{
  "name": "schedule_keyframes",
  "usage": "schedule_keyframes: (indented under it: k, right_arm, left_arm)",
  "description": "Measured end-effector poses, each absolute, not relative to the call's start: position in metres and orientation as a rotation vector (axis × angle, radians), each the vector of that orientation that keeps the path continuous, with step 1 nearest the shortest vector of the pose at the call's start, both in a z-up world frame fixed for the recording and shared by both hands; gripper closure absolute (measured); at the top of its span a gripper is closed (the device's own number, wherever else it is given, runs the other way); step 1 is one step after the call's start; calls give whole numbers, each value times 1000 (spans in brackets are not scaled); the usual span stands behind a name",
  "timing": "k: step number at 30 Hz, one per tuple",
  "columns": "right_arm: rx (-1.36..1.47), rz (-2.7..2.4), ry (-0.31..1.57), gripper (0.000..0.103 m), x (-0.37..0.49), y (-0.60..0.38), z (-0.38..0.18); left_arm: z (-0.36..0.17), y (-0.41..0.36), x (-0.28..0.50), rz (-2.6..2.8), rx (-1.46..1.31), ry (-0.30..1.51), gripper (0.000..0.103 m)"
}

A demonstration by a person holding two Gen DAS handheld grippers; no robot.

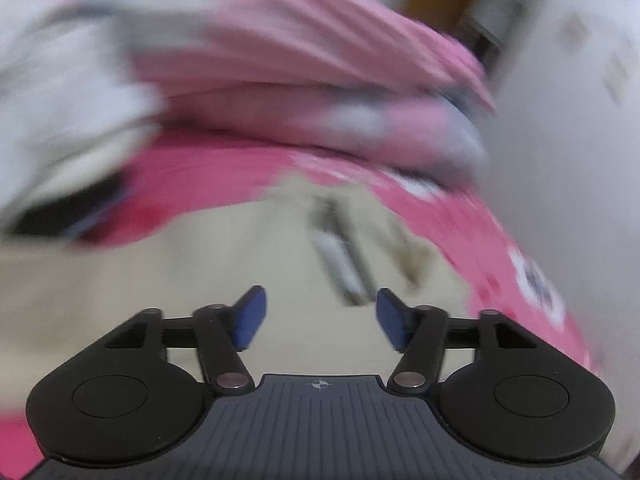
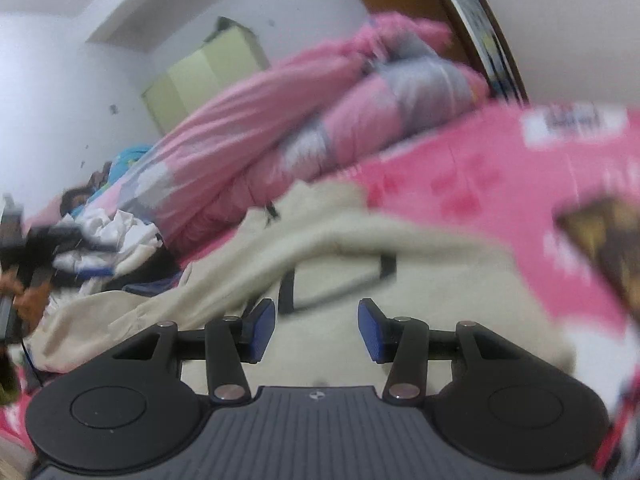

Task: Fold clothes

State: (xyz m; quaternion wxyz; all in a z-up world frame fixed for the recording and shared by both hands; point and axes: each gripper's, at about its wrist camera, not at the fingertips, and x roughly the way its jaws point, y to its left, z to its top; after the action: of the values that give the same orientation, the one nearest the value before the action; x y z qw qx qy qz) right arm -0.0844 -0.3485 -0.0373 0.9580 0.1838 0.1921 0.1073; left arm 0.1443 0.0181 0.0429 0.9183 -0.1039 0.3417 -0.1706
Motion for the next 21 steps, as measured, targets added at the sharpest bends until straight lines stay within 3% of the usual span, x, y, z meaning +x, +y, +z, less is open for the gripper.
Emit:
schedule_keyframes:
  k: [7,14,16,17,18,21]
  right_arm:
    - [217,161,381,51,-20,-347,-28]
    - [281,142,499,52,21,-355,-67]
    - [302,147,512,51,25,-358,-73]
    - [308,151,511,51,25,-359,-73]
    - [311,153,510,51,25,-358,-74]
    - [328,160,508,51,24,-361,-76]
  left_arm:
    - [4,-130,226,-414,105,826,34]
    - [-36,-173,277,-462,28,932,38]
    - [-42,-183,286,-463,42,942,65]
    - [-43,-184,285,-459,43,942,73]
    - [-41,-183,284,-444,44,930,99]
    - [-31,-161,283,-433,-71,874,100]
